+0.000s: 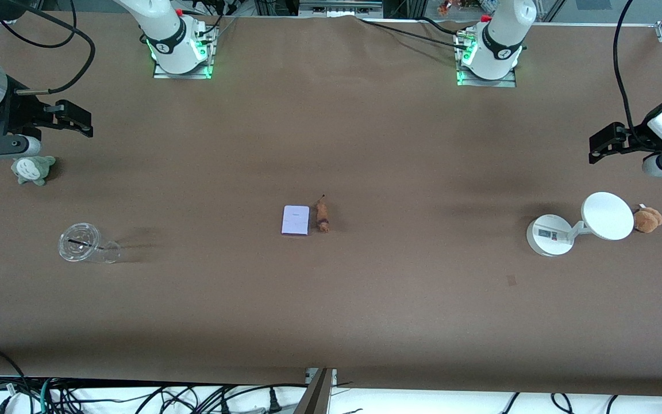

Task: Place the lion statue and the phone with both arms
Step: 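Move the left gripper toward the brown lion statue beside the phone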

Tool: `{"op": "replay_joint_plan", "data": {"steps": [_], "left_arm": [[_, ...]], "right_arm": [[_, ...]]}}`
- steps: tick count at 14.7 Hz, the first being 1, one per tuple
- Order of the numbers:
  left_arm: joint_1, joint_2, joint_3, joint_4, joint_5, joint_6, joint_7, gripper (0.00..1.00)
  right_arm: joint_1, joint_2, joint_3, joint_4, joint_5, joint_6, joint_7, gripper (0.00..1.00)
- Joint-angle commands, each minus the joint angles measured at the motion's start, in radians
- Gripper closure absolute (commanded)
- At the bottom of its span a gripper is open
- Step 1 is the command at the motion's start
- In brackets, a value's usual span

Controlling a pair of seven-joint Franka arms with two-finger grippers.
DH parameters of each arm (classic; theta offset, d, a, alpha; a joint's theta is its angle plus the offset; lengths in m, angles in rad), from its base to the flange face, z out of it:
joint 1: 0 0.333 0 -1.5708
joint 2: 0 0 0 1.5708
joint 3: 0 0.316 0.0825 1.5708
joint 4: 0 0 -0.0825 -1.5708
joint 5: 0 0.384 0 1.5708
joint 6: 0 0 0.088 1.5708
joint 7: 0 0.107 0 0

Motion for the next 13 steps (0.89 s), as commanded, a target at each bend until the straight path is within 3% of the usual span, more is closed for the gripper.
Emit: {"op": "replay_joint_plan", "data": {"steps": [1, 7, 10, 13], "left_arm": [[-0.011, 0.027, -0.013, 0.034, -0.059, 0.018, 0.010, 0.00], [-0.011, 0.051, -0.013, 0.031, -0.119, 0.025, 0.013, 0.00], [-0.029, 0.163, -0.011, 0.034, -0.110, 0.028, 0.015, 0.00], [-0.031, 0.169, -0.016, 0.036, -0.110, 0.028, 0.018, 0.00]], "right_arm": [[-0.002, 0.010, 0.000, 0.024, 0.004, -0.010, 0.001, 0.00], [-0.002, 0.008, 0.000, 0.024, 0.004, -0.010, 0.001, 0.00], [-0.004, 0.010, 0.000, 0.024, 0.004, -0.010, 0.001, 0.00], [-0.002, 0.010, 0.000, 0.024, 0.004, -0.008, 0.001, 0.00]]}}
